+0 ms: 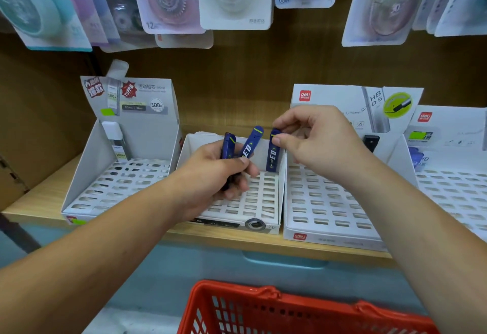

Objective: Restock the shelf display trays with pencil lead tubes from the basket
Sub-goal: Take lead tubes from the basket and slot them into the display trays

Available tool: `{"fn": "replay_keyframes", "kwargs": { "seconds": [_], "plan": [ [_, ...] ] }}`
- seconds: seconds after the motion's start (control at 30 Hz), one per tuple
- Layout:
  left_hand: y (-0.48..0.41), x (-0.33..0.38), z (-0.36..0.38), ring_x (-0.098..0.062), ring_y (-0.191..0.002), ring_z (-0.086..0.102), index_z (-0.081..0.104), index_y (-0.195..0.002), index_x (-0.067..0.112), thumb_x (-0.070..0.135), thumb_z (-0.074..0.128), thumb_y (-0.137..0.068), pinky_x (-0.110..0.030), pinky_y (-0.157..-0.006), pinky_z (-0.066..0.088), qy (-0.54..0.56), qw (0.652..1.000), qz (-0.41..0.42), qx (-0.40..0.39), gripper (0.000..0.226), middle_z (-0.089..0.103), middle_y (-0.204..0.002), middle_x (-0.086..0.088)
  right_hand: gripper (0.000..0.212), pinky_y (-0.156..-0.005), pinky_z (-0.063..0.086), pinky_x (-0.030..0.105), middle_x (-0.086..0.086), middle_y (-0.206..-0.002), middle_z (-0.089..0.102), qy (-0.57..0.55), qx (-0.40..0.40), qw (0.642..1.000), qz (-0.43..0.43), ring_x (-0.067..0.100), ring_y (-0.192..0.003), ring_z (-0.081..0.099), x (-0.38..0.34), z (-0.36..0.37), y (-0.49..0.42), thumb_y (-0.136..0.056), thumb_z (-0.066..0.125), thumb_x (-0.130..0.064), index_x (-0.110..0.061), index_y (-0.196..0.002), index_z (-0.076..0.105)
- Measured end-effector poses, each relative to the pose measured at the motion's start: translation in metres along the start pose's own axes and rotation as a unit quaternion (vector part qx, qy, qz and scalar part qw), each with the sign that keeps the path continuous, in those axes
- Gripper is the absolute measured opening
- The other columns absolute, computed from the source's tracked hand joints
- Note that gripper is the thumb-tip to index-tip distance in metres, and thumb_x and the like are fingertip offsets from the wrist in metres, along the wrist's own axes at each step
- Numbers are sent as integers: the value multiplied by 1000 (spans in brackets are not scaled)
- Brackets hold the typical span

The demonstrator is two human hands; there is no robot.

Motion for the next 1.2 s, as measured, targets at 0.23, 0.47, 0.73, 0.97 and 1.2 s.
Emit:
{"fn": "replay_keyframes", "kwargs": {
  "seconds": [0.23, 0.47, 0.73, 0.97, 1.2],
  "plan": [
    [1, 1, 3, -17, -62, 61, 54, -134, 7, 8, 52, -107, -22, -42, 35, -21, 1000, 12, -13, 26, 76, -103, -18, 15, -55, 40, 7, -17, -62, 67, -3, -22, 1000, 15, -5, -54, 56, 4, 7, 3, -83, 84, -8, -23, -82, 80],
    [4, 2, 1, -17, -67, 65, 55, -131, 6, 2, 49, -107, -22, -46, 38, -22, 1000, 7, -7, 26, 75, -107, -22, 12, -63, 45, 16, -12, -70, 68, 34, -27, 999, 20, -3, -60, 58, 3, 7, 7, -84, 84, -12, -23, -84, 80],
    [7, 4, 0, -18, -67, 68, 55, -132, 2, 2, 51, -106, -22, -50, 43, -12, 1000, 15, -5, 26, 76, -100, -19, 11, -80, 53, 41, -8, -95, 50, 147, 29, 988, -42, 13, -86, 54, 0, 12, 7, -87, 81, -24, -27, -97, 79],
    [12, 13, 6, -17, -66, 69, 62, -119, 9, 2, 53, -106, -24, -51, 43, -6, 999, 38, -5, 18, 73, -94, -12, 21, -70, 52, 33, -6, -93, 64, 51, 45, 997, -46, 8, -74, 58, 0, 1, 7, -92, 75, -24, -26, -113, 78],
    [16, 25, 12, -16, -59, 64, 65, -120, 19, 22, 57, -107, -28, -47, 43, -125, 990, 66, 14, 16, 77, -94, -4, 16, -57, 55, 27, -2, -71, 75, -144, 47, 988, 26, 16, -61, 71, 3, -13, 6, -91, 77, -7, -23, -92, 78]
  ]
}}
Point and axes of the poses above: each hand's wrist, its own y-axis away from the middle knuckle, its own z-axis out of the palm, x = y × z, the point moved 8 cm from there along -y, towards the middle knuckle
